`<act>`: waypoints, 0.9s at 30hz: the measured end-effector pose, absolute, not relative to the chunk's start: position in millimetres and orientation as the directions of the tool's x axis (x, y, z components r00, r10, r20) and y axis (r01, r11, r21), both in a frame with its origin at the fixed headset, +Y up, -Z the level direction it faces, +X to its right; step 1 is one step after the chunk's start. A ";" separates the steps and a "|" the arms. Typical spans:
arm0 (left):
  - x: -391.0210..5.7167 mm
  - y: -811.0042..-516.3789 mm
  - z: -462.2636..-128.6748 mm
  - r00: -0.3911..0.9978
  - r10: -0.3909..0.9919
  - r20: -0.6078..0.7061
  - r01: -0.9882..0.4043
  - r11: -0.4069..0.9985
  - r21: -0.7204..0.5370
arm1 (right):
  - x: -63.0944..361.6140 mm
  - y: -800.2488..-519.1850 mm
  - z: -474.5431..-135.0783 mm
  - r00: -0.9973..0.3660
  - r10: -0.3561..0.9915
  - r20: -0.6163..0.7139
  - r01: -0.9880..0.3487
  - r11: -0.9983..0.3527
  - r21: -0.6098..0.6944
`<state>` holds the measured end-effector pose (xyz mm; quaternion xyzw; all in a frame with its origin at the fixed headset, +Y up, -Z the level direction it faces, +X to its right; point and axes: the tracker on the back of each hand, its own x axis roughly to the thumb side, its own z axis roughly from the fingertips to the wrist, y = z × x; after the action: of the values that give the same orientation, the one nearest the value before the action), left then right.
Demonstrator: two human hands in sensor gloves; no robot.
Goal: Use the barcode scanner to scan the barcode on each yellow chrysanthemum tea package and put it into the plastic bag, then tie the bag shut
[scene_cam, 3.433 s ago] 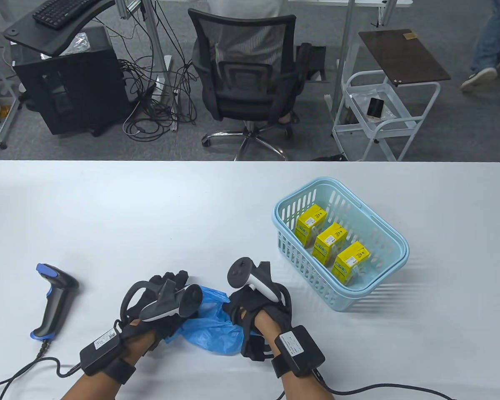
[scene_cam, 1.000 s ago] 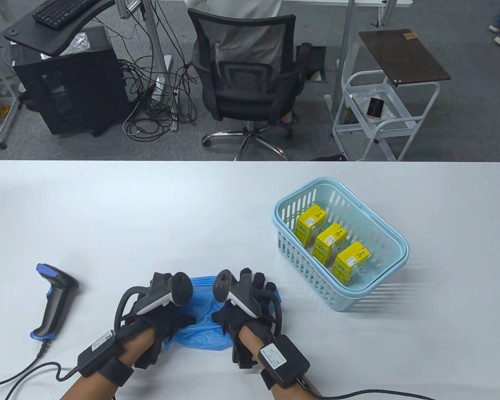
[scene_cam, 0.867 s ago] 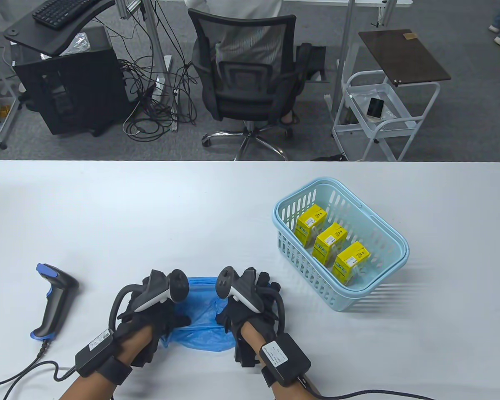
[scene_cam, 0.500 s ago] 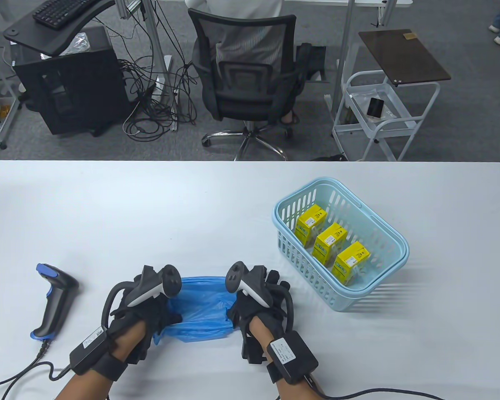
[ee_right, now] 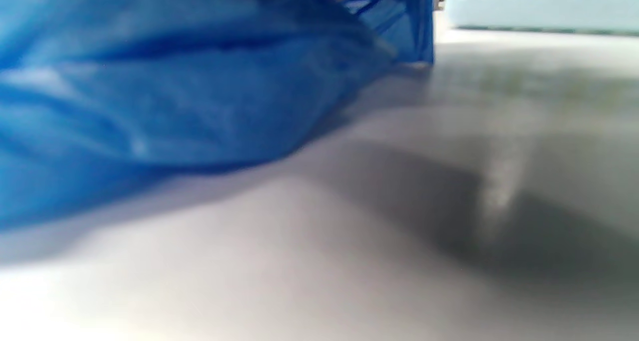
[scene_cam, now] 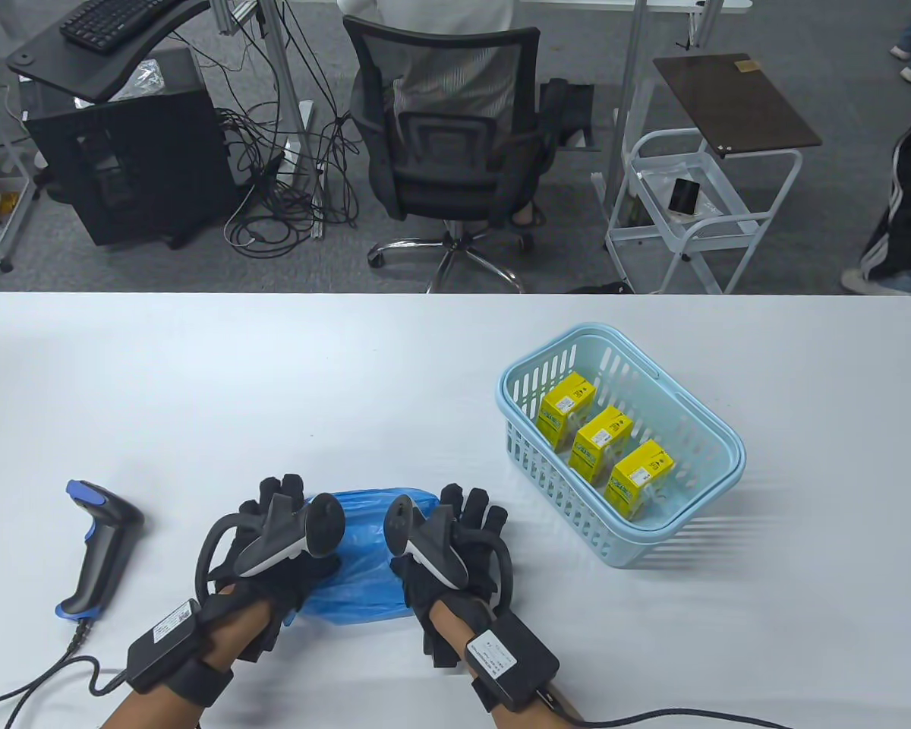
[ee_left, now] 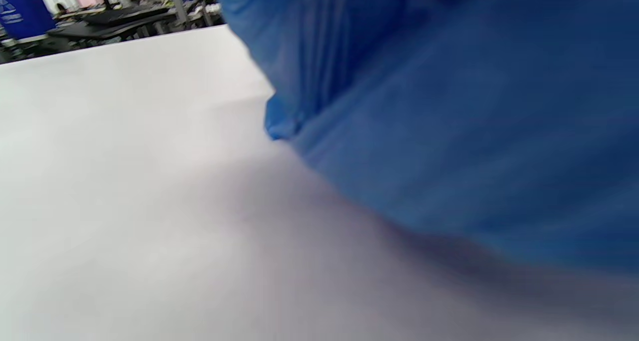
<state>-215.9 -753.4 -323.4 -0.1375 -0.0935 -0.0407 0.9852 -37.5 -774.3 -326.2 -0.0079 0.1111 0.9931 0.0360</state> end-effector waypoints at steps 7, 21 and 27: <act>-227.8 -776.7 -334.1 0.987 -0.072 0.144 0.129 0.889 -0.438 | -24.1 -779.8 -334.5 -0.987 0.153 -0.049 -0.159 -0.892 0.422; -256.1 -777.2 -340.1 0.999 0.033 0.026 -0.012 0.809 -0.588 | -1.7 -778.0 -341.9 -0.986 0.136 -0.093 -0.165 -0.845 0.509; -247.1 -781.0 -338.6 0.992 -0.092 0.090 0.126 0.832 -0.540 | -15.1 -774.3 -336.1 -0.999 0.022 -0.050 -0.038 -0.940 0.340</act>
<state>-247.1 -781.0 -338.6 -0.2839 -0.0302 -0.0569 0.9567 -15.1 -774.3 -336.1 -0.0226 0.1732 0.9845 0.0152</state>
